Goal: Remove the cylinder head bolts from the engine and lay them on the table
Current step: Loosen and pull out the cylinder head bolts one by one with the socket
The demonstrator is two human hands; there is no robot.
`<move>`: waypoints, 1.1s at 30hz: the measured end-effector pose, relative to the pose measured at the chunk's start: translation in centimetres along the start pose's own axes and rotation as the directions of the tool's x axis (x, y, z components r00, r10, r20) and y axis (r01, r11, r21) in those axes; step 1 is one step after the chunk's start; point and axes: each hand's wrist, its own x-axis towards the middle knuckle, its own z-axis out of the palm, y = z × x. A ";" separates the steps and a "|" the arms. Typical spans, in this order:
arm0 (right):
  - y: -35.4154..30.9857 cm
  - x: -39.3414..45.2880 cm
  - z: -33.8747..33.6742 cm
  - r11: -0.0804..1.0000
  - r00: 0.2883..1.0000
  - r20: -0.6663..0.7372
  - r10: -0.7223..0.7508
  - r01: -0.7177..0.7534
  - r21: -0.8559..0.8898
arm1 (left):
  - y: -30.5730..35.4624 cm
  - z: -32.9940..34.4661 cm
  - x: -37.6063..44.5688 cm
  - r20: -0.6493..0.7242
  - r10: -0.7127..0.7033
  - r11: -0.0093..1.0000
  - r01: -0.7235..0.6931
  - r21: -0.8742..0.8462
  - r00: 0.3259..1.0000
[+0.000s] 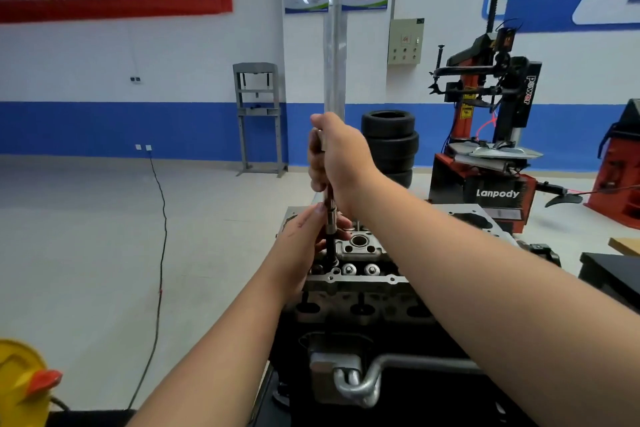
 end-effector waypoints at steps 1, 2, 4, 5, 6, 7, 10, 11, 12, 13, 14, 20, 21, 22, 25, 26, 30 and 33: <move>-0.1 0.1 -0.3 0.998 0.995 0.085 0.050 -0.053 0.035 | -0.1 -0.2 0.1 0.009 -0.008 1.000 0.008 -0.006 1.000; 0.0 0.1 -0.4 0.996 0.989 0.126 0.073 -0.078 0.041 | -0.1 -0.3 0.1 0.011 -0.006 1.000 0.006 -0.022 1.000; 0.2 0.0 -0.2 0.997 0.995 0.071 0.073 -0.075 0.015 | -0.3 -0.2 0.2 -0.010 0.015 0.999 -0.016 -0.032 1.000; 0.4 -0.2 0.2 0.999 0.999 -0.003 0.048 -0.048 -0.022 | -0.5 -0.2 0.3 -0.039 0.027 0.999 -0.028 -0.029 0.999; 0.5 -0.5 0.7 0.997 0.997 -0.078 0.005 -0.010 -0.070 | -0.5 -0.1 0.4 -0.074 0.039 0.999 -0.041 -0.028 0.996; 0.6 -0.7 1.2 0.994 0.989 -0.137 -0.048 0.033 -0.108 | -0.6 0.0 0.4 -0.109 0.053 0.998 -0.057 -0.035 0.993; 0.9 -1.3 2.4 0.977 0.960 -0.214 -0.181 0.152 -0.148 | -0.6 0.1 0.7 -0.133 0.096 0.995 -0.100 -0.024 0.986; 0.9 -1.3 2.3 0.973 0.954 -0.219 -0.203 0.173 -0.150 | -0.6 0.1 0.7 -0.113 0.097 0.995 -0.099 -0.015 0.989; 0.7 -1.1 2.0 0.976 0.960 -0.198 -0.197 0.173 -0.129 | -0.7 0.0 0.6 -0.081 0.082 0.997 -0.082 -0.006 0.993; 0.4 -0.7 1.4 0.985 0.978 -0.139 -0.156 0.144 -0.089 | -0.6 -0.1 0.5 -0.044 0.058 0.998 -0.059 -0.011 0.997; 0.0 -0.4 0.7 0.995 0.995 -0.038 -0.092 0.090 -0.051 | -0.7 -0.3 0.4 -0.014 0.037 0.999 -0.037 -0.014 0.999; 0.0 -0.8 0.0 0.998 0.999 -0.026 0.024 -0.026 -0.057 | -0.9 -0.4 0.6 -0.007 0.038 0.998 -0.039 -0.040 0.999; 0.4 -1.3 0.6 0.996 0.994 -0.106 -0.016 0.007 -0.083 | -1.0 -0.4 0.7 -0.035 0.057 0.997 -0.059 -0.044 0.998; 0.7 -1.6 1.2 0.995 0.985 -0.164 -0.061 0.046 -0.092 | -1.2 -0.3 0.7 -0.064 0.071 0.996 -0.074 -0.042 0.995; 0.6 -1.5 1.3 0.993 0.973 -0.204 -0.105 0.090 -0.080 | -1.2 -0.1 0.6 -0.115 0.081 0.995 -0.087 -0.044 0.990; 0.3 -1.2 0.8 0.997 0.983 -0.170 -0.070 0.064 -0.040 | -1.2 -0.2 0.5 -0.115 0.064 0.996 -0.070 -0.049 0.991; -0.6 -0.1 -1.2 0.992 0.986 0.151 0.068 -0.083 0.095 | -0.8 -0.7 0.5 0.016 -0.020 0.998 0.021 -0.058 1.000; -0.1 -0.5 -0.7 0.999 0.997 0.066 0.051 -0.052 0.012 | -0.6 -0.9 0.4 0.039 -0.039 0.997 0.042 -0.070 0.998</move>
